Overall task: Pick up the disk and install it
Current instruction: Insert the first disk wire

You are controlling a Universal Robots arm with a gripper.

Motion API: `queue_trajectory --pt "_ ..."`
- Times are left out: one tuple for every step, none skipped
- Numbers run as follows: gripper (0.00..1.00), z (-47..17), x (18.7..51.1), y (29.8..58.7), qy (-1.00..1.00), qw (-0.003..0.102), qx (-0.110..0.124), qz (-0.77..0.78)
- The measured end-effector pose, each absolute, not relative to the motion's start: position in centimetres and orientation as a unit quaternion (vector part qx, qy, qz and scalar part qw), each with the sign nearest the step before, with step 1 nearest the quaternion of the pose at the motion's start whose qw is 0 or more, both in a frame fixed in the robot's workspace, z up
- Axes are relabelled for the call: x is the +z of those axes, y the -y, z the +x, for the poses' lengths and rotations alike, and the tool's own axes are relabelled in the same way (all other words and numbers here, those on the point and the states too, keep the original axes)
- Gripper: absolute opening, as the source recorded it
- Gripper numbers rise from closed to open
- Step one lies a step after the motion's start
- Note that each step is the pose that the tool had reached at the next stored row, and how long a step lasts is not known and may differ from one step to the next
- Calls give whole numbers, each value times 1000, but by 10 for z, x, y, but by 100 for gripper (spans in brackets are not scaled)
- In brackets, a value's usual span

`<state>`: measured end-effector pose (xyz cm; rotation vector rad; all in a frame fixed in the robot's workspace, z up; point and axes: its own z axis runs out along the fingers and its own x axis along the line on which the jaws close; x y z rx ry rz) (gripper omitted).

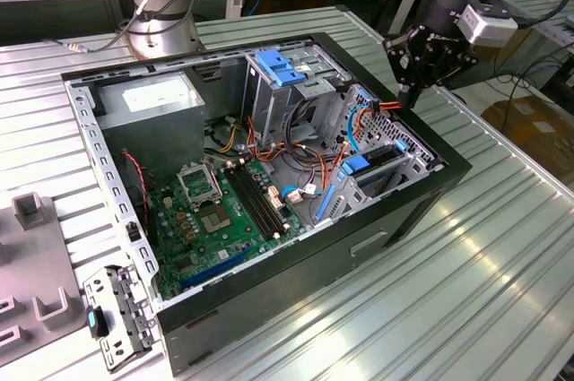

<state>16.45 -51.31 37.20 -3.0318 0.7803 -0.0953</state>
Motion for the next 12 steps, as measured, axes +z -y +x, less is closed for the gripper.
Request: queue_trajectory --pt "16 164 372 513 -249 5 -30 -968" --pt "16 163 372 513 -250 5 -30 -968" --pt "16 163 372 513 -252 5 -30 -967" --pt "16 163 372 513 -258 5 -31 -966" --pt "16 163 372 513 -263 4 -30 -964" --pt "16 163 372 513 -269 4 -31 -963" --pt "16 162 372 513 -272 4 -31 -962" --pt "16 160 372 513 -272 4 -31 -962" --pt "16 158 372 513 -272 4 -31 -962" --pt "16 157 372 513 -272 4 -31 -962" --pt "16 155 372 513 -272 4 -31 -962" --pt "16 155 372 513 -273 4 -31 -961"
